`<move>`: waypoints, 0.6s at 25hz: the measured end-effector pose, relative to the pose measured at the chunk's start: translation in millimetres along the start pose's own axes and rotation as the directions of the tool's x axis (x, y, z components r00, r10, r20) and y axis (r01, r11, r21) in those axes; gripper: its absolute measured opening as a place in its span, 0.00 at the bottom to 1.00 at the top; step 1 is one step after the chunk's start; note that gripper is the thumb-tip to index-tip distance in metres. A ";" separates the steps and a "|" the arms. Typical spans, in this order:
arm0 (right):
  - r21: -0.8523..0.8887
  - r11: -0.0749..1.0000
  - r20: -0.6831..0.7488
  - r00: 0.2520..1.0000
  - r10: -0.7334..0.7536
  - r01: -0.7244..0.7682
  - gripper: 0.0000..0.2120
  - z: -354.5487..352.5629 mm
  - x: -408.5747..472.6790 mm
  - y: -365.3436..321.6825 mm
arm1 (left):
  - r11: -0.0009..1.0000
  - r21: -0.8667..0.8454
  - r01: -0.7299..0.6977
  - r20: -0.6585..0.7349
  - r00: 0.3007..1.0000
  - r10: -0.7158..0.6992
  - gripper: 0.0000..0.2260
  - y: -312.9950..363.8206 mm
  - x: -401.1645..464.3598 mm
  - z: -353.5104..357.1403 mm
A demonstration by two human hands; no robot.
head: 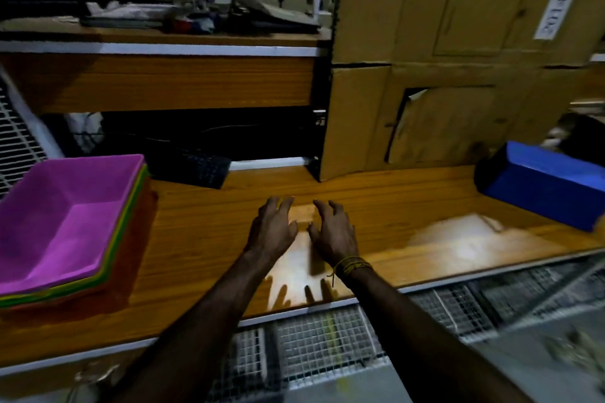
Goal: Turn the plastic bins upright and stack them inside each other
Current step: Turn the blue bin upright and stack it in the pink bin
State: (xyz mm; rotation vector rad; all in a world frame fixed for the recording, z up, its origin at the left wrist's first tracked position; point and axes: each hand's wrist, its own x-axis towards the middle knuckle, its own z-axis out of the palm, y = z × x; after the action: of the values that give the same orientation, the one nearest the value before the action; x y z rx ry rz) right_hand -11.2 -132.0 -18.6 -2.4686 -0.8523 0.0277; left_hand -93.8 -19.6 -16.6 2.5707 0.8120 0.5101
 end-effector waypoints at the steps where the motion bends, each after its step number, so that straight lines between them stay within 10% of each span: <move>1: -0.003 1.000 -0.007 1.000 0.022 -0.022 0.27 -11.6 1.6 24.1 | 1.000 -0.001 -0.018 0.021 1.000 0.018 0.26 23.1 3.6 15.1; 15: 0.026 0.926 -0.157 0.913 0.375 -0.376 0.27 -121.6 2.0 278.7 | 0.942 -0.056 -0.331 0.293 0.896 0.332 0.28 257.6 46.2 181.7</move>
State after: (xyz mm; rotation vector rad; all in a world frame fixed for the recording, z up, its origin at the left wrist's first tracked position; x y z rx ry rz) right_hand 171.5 -373.3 -48.3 -2.5622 -0.3004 -0.0358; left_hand 141.9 -232.5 -41.1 2.7031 0.2666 0.2035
